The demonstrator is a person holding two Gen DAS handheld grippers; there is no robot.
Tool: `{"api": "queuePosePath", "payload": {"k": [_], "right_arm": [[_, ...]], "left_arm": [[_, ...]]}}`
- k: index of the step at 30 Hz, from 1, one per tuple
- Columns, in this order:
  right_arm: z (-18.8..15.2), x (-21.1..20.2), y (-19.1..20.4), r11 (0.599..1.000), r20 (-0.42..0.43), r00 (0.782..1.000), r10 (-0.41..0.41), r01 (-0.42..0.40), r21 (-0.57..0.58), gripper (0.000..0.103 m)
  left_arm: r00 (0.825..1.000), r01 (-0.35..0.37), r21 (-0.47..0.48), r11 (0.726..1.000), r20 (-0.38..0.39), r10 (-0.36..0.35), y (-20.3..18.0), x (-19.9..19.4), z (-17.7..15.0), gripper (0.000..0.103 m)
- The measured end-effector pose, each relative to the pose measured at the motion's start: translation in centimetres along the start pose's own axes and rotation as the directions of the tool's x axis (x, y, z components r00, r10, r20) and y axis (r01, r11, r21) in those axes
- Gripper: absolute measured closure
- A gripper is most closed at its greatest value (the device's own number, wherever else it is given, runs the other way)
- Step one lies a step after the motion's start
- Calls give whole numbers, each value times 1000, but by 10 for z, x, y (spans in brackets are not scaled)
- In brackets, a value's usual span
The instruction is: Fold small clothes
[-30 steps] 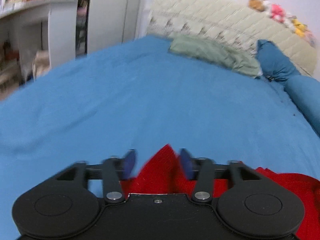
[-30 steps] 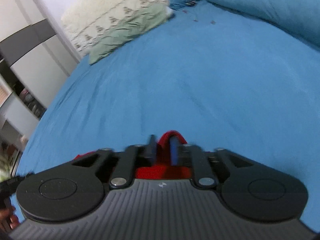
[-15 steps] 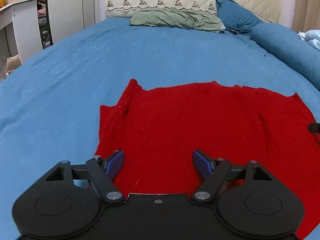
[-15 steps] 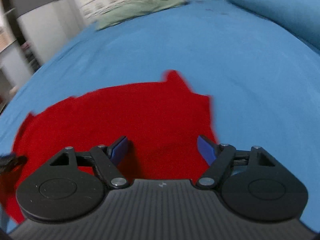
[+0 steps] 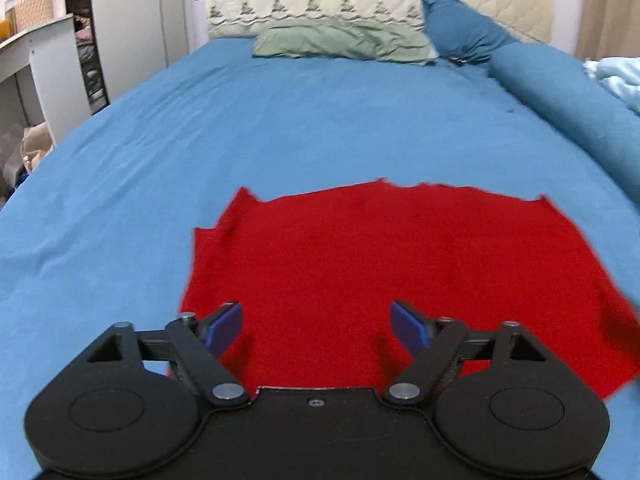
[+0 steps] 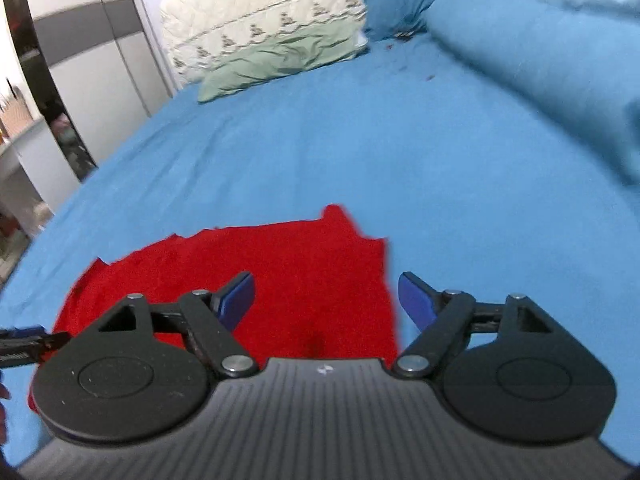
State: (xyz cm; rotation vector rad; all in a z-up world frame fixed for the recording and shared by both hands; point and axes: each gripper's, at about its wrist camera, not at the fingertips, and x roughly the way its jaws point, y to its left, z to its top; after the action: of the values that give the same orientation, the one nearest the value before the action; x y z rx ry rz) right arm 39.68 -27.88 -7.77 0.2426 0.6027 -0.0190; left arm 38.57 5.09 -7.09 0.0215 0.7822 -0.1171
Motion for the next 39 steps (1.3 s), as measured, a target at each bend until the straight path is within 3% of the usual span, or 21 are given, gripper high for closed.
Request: {"api": "queuePosePath", "payload": {"k": [4,9,14,23,29,33,34,39], "right_arm": [[-6,-51,-12,1000,3,1000,-18,18,-22,2],[-46,-76,-26,997,-20,998,-65,64,-42,2],[-85,-66,-38,997,-37,996,-77,78,9,2],[-114,-26,-37,998,15,997,-70,70,-8,8],[-119,3,-23,995,27,999,-43,45,-91,29],[-116,6,-14,994,15,1000,-5,7,-111,72],[-114,6,-13,995,8,1000,-2,2,-101,78],[-89,-3,-26,993,-39,999,37,-32,113,80]], "left_arm": [[997,73,-13,997,0,-73,-34,-14,-1,6],[994,106,-10,994,-19,-106,-70,-5,-9,5],[990,127,-38,991,-60,-129,-95,19,-18,5],[995,80,53,995,-61,-77,-109,39,-26,5],[996,62,73,995,-65,-58,-99,50,-28,4],[994,73,76,994,-91,-66,-93,63,-30,0],[993,75,79,994,-93,-68,-92,66,-30,0],[985,115,82,990,-140,-103,-86,68,-21,0]]}}
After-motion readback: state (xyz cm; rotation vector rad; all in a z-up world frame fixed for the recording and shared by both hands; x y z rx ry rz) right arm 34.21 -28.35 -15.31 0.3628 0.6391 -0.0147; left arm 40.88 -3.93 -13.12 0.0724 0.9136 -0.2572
